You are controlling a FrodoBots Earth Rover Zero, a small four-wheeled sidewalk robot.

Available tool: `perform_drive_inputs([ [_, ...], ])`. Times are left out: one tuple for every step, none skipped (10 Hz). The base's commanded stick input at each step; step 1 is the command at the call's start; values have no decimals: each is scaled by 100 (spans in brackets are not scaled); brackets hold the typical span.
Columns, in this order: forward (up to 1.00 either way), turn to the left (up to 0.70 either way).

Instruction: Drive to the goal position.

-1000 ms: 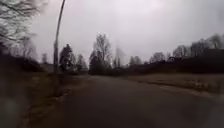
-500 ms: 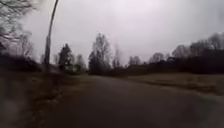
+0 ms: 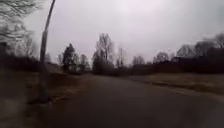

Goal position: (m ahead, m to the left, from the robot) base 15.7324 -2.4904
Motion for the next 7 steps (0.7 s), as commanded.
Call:
perform_drive_inputs([
  [70, 0],
  [70, 0],
  [70, 0],
  [70, 0],
  [70, 0],
  [70, 0],
  [70, 7],
])
